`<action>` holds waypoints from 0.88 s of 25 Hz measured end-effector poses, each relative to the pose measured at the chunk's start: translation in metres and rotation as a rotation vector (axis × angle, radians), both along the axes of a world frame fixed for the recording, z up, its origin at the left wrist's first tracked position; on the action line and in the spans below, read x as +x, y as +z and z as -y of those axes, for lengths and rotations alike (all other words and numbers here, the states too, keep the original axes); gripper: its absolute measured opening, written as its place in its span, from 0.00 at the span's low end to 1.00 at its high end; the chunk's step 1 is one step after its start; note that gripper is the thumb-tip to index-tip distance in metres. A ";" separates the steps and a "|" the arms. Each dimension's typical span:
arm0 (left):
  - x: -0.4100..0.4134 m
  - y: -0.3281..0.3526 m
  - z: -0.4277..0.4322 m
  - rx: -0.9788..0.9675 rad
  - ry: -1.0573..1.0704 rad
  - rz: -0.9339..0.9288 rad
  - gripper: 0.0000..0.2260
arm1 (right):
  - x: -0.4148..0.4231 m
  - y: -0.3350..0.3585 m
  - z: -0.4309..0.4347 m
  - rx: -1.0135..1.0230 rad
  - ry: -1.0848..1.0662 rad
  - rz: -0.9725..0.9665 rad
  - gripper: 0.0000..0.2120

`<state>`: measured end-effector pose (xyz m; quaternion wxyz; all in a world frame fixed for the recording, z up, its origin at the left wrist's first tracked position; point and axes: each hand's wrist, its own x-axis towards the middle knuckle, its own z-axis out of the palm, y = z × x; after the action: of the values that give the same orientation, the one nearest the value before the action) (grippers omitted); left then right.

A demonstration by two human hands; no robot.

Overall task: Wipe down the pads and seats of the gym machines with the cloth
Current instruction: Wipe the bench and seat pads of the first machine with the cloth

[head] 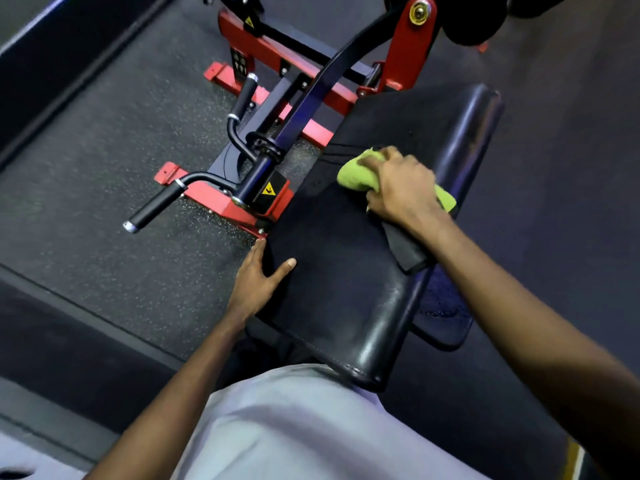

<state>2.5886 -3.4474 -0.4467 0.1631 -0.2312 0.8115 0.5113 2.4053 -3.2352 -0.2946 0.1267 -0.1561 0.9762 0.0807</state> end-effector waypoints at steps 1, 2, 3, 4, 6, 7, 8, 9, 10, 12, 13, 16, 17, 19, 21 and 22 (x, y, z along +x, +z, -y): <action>-0.001 0.000 0.000 0.005 0.010 0.000 0.42 | 0.013 -0.005 0.010 0.032 0.038 -0.018 0.29; -0.001 0.001 0.001 0.011 0.018 -0.001 0.42 | 0.028 -0.008 0.022 0.047 0.074 -0.025 0.28; -0.002 0.000 0.001 0.016 0.017 -0.006 0.42 | 0.042 -0.012 0.034 0.052 0.103 -0.021 0.26; -0.003 0.001 0.002 0.017 0.005 -0.010 0.41 | 0.055 -0.015 0.044 0.046 0.130 -0.014 0.26; -0.005 0.002 0.004 0.024 -0.029 -0.007 0.38 | 0.073 -0.021 0.055 0.022 0.181 -0.012 0.29; -0.007 0.002 0.005 0.035 -0.040 -0.003 0.37 | 0.075 -0.021 0.056 0.009 0.202 -0.009 0.31; -0.008 0.002 0.006 0.043 -0.048 -0.009 0.36 | 0.074 -0.020 0.053 -0.002 0.215 -0.002 0.34; -0.009 0.001 0.008 0.043 -0.060 -0.026 0.36 | 0.067 -0.021 0.050 -0.001 0.206 -0.001 0.35; -0.010 -0.001 0.009 0.031 -0.081 -0.048 0.35 | 0.054 -0.023 0.049 0.000 0.179 -0.009 0.35; -0.010 -0.006 0.013 0.010 -0.122 -0.081 0.35 | 0.022 -0.029 0.050 0.003 0.071 -0.029 0.32; -0.008 -0.008 0.014 0.017 -0.128 -0.088 0.35 | 0.011 -0.032 0.055 0.006 0.007 -0.024 0.30; -0.005 -0.013 0.018 0.050 -0.126 -0.123 0.35 | 0.013 -0.049 0.083 0.058 -0.038 0.028 0.27; -0.006 -0.015 0.021 0.050 -0.130 -0.133 0.36 | 0.022 -0.058 0.095 0.084 0.006 0.058 0.26; -0.010 -0.019 0.027 0.065 -0.145 -0.120 0.37 | 0.044 -0.072 0.119 0.114 0.104 0.139 0.28; -0.012 -0.022 0.031 0.108 -0.166 -0.107 0.39 | 0.058 -0.080 0.132 0.136 0.203 0.219 0.31; -0.013 -0.022 0.032 0.125 -0.177 -0.103 0.40 | 0.059 -0.081 0.133 0.147 0.262 0.232 0.31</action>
<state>2.5755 -3.4797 -0.4687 0.1796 -0.1216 0.8027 0.5556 2.4642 -3.3680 -0.3754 0.2380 -0.2805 0.9178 0.1492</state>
